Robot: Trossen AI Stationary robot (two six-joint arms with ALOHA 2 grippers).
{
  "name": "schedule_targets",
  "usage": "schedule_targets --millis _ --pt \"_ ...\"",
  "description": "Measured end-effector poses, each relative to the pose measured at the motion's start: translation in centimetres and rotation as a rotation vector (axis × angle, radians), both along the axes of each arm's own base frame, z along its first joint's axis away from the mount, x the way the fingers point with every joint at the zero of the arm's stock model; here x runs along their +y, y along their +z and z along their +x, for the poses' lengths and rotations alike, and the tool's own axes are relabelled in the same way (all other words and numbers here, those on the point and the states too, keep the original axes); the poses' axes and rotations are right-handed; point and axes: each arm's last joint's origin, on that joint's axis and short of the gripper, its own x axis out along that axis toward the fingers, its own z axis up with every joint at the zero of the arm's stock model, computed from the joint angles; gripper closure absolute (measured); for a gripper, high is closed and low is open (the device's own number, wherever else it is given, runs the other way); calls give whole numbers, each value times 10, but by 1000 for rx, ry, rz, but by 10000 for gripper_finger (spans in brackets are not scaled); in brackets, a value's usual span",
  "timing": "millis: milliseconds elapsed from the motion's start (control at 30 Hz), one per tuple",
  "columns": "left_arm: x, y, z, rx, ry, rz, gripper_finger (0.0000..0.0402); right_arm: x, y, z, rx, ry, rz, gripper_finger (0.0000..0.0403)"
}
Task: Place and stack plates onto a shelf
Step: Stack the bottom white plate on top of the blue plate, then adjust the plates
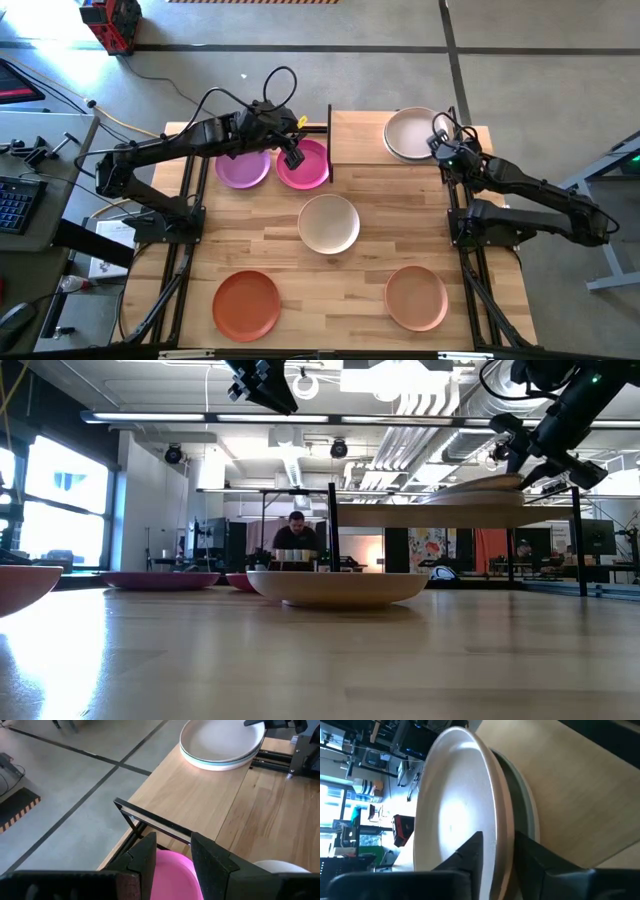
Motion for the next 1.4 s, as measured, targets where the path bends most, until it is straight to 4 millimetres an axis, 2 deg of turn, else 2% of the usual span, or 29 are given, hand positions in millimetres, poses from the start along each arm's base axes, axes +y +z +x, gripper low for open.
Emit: schedule_targets --millis 200,367,900,1133,1400 --pt "0 0 0 0 0 0 289 0 1 -1 -6 8 0 279" --pt "0 0 0 -1 1 -1 289 3 4 -5 -13 38 -12 266" --pt "0 0 0 -8 6 -9 289 14 15 -22 -107 117 -50 265" --pt "0 0 0 -12 10 -14 289 20 11 -31 -75 139 -3 265" --pt "0 0 0 -12 10 -14 289 20 12 -28 -98 181 2 265"
